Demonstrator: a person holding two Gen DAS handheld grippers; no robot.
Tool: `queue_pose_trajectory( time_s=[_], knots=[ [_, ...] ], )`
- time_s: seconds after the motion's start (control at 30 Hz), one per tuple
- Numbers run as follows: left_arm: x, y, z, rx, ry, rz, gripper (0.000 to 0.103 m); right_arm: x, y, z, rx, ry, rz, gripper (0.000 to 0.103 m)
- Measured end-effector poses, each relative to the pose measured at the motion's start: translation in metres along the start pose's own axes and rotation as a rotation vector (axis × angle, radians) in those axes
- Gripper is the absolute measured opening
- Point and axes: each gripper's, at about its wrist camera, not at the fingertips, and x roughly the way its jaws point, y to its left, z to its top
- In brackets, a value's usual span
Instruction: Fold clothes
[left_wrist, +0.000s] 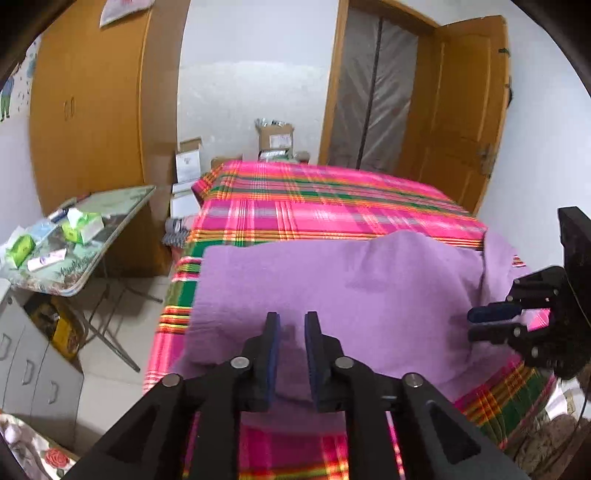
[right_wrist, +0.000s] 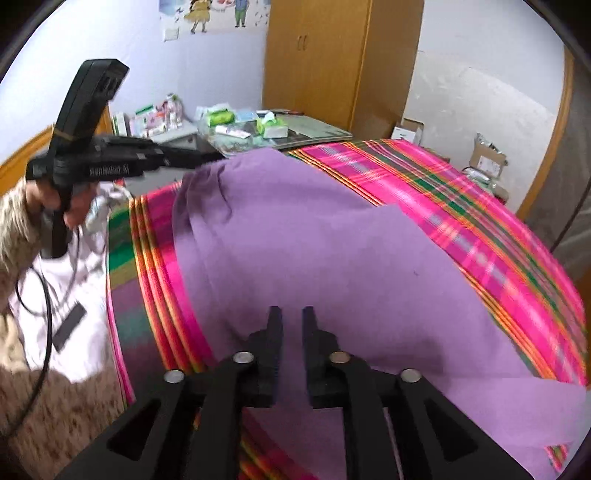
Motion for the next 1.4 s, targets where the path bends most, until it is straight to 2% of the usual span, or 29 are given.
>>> queue_pose_trajectory(
  time_s=[0.13, 0.27, 0.5, 0.67, 0.73, 0.83, 1.07, 1.23, 1.4],
  knots=[
    [0.023, -0.002, -0.004, 0.002, 0.079, 0.031, 0.015, 0.022, 0.001, 0.002, 0.056, 0.057, 0.048, 0.017],
    [0.021, 0.006, -0.017, -0.009, 0.108, 0.061, 0.015, 0.029, 0.007, -0.008, 0.062, 0.103, 0.114, 0.018],
    [0.02, 0.018, -0.029, -0.05, 0.151, 0.117, 0.015, 0.016, 0.006, -0.017, 0.105, 0.074, 0.129, 0.018],
    [0.016, 0.011, -0.029, -0.056, 0.149, 0.169, 0.015, -0.012, -0.008, -0.024, 0.176, -0.011, 0.098, 0.019],
    [0.008, 0.003, -0.025, -0.056, 0.113, 0.173, 0.015, -0.028, -0.019, -0.028, 0.209, -0.05, 0.063, 0.023],
    [-0.004, -0.012, -0.016, -0.042, 0.047, 0.149, 0.015, -0.048, -0.046, -0.039, 0.293, -0.087, -0.014, 0.024],
    [-0.005, -0.073, 0.0, 0.094, -0.007, -0.01, 0.015, -0.071, -0.107, -0.073, 0.516, -0.107, -0.181, 0.024],
    [0.015, -0.124, 0.005, 0.196, -0.005, -0.145, 0.016, -0.082, -0.138, -0.089, 0.598, -0.118, -0.276, 0.024],
    [0.04, -0.16, 0.009, 0.237, 0.033, -0.228, 0.017, -0.094, -0.171, -0.098, 0.672, -0.144, -0.344, 0.028]
  ],
)
